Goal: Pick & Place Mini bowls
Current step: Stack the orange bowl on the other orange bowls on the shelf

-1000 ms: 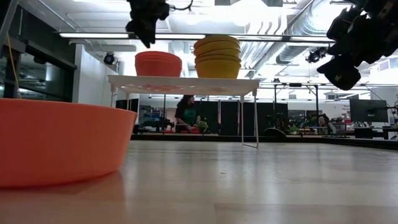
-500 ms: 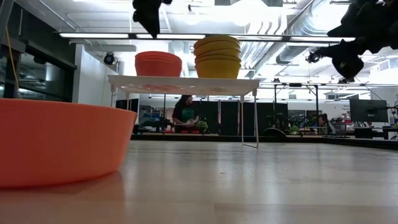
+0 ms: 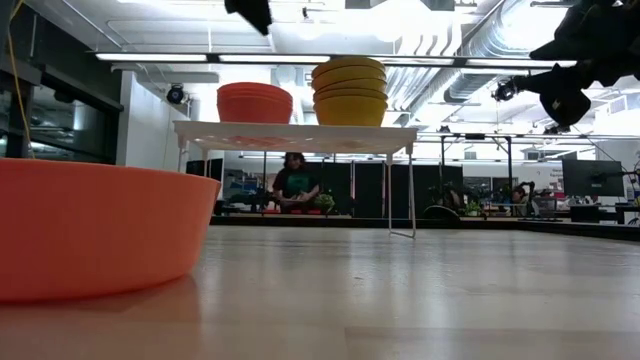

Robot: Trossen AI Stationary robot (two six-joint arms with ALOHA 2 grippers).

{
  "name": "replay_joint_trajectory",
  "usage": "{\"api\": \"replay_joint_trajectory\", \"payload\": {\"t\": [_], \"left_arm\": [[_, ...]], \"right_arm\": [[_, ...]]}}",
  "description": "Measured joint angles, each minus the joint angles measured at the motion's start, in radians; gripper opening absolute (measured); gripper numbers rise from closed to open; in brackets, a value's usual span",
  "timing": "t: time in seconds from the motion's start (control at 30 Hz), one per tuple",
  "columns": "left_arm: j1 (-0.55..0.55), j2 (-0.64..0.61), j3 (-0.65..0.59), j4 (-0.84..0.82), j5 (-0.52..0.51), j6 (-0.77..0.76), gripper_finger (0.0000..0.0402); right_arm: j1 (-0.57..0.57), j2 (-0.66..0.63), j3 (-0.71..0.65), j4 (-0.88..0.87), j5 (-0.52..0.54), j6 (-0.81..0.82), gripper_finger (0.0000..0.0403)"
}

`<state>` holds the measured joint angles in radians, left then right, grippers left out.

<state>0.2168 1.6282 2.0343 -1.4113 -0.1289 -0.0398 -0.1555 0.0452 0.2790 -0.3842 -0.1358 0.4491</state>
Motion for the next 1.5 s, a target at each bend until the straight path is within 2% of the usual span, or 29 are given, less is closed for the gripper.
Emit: {"api": "replay_joint_trajectory", "payload": {"t": [0.23, 0.43, 0.6, 0.73, 0.97, 1.23, 1.37, 1.5], "left_arm": [[-0.138, 0.001, -0.140, 0.077, -0.042, -0.138, 0.0165], [-0.256, -0.069, -0.290, 0.124, -0.098, -0.315, 0.0165], [-0.385, -0.170, -0.435, 0.162, -0.210, -0.531, 0.0165], [-0.488, -0.248, -0.573, 0.217, -0.244, -0.736, 0.0165], [-0.638, -0.265, -0.753, 0.258, -0.203, -1.052, 0.0165], [-0.688, -0.254, -0.924, 0.454, -0.085, -1.363, 0.0165], [-0.690, -0.240, -0.986, 0.536, -0.012, -1.424, 0.0165], [-0.688, -0.197, -0.989, 0.548, 0.018, -1.435, 0.0165]], "right_arm": [[0.000, 0.000, 0.000, -0.002, 0.003, 0.000, 0.0185], [0.000, 0.000, 0.000, -0.002, 0.003, -0.003, 0.0185], [0.000, 0.000, 0.000, -0.002, 0.003, -0.003, 0.0185], [0.000, 0.001, 0.000, -0.003, 0.003, -0.004, 0.0185], [0.000, 0.011, 0.000, -0.008, 0.007, -0.004, 0.0185], [0.000, 0.020, 0.000, -0.008, 0.008, -0.004, 0.0185], [0.000, 0.025, 0.000, -0.007, 0.010, -0.004, 0.0185], [0.000, 0.029, 0.000, -0.007, 0.012, -0.002, 0.0185]]}}
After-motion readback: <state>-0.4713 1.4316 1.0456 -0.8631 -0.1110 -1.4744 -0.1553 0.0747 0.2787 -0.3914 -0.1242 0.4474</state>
